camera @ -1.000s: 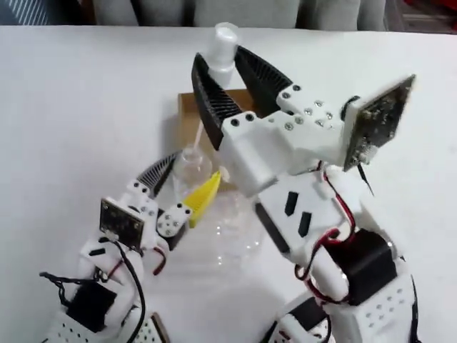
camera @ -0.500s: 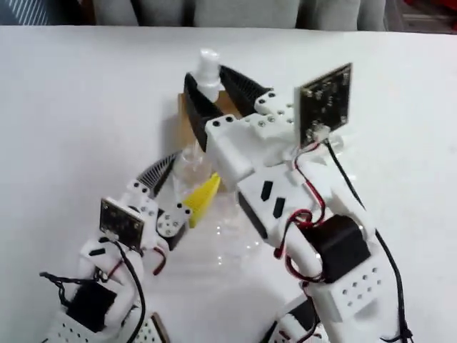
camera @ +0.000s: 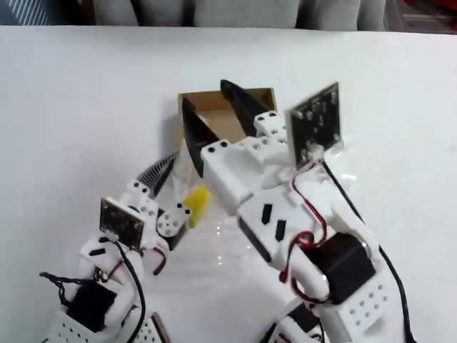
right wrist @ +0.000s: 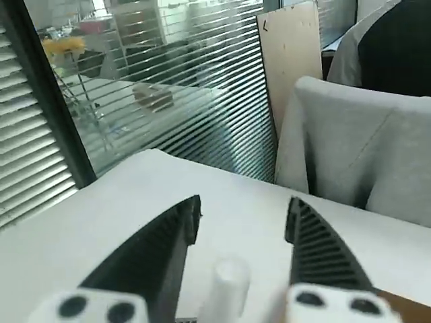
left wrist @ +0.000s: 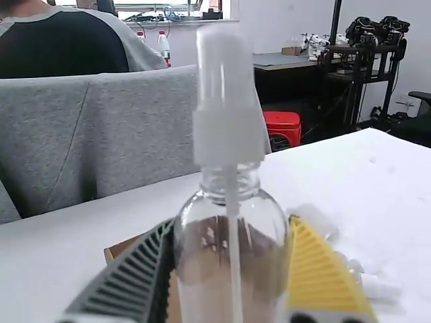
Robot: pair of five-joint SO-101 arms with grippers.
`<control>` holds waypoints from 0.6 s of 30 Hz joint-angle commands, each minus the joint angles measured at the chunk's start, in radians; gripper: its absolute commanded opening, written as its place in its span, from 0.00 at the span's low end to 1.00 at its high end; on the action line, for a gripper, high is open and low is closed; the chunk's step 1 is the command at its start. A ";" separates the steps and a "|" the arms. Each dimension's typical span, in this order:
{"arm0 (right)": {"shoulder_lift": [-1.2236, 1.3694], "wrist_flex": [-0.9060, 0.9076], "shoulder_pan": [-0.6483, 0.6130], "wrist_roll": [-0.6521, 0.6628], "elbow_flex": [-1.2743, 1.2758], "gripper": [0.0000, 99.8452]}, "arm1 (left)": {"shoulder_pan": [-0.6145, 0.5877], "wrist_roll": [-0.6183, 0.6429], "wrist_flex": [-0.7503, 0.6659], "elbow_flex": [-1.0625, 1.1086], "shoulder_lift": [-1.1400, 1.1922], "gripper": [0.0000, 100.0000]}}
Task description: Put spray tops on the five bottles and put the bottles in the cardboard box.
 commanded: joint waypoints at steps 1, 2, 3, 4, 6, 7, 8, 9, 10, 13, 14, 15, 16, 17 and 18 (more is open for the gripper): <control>-0.042 0.005 0.019 0.003 -0.060 0.09 | 0.007 0.006 0.008 -0.006 -0.016 0.02; -0.047 0.005 0.035 0.003 -0.064 0.06 | 0.007 0.006 0.008 -0.006 -0.016 0.02; -0.051 0.005 0.048 0.003 -0.064 0.03 | 0.007 0.006 0.008 -0.006 -0.016 0.02; -0.054 0.007 0.062 0.003 -0.060 0.01 | 0.007 0.006 0.008 -0.006 -0.016 0.02; -0.054 0.035 0.105 0.003 -0.049 0.03 | 0.007 0.006 0.006 -0.006 -0.016 0.02; -0.054 0.053 0.131 0.003 -0.038 0.03 | 0.007 0.008 0.005 -0.006 -0.016 0.02; -0.054 0.071 0.154 0.003 -0.028 0.02 | 0.007 0.008 0.003 -0.006 -0.016 0.02; -0.056 0.094 0.179 0.003 -0.014 0.02 | 0.005 0.009 0.003 -0.006 -0.016 0.02; -0.056 0.122 0.205 0.003 0.005 0.01 | 0.005 0.011 0.003 -0.008 -0.016 0.02; -0.071 0.220 0.292 0.003 0.094 0.02 | 0.005 0.014 0.003 -0.011 -0.016 0.02; -0.084 0.234 0.315 0.003 0.143 0.02 | 0.005 0.014 0.002 -0.011 -0.016 0.02; -0.099 0.234 0.335 0.003 0.196 0.02 | 0.005 0.014 0.002 -0.011 -0.013 0.02; -0.116 0.234 0.348 0.003 0.250 0.02 | 0.005 0.015 0.000 -0.012 -0.013 0.02; -0.133 0.229 0.352 0.003 0.308 0.02 | 0.005 0.015 -0.002 -0.012 -0.012 0.02; -0.150 0.214 0.349 0.003 0.365 0.02 | 0.002 0.015 -0.014 -0.012 -0.012 0.02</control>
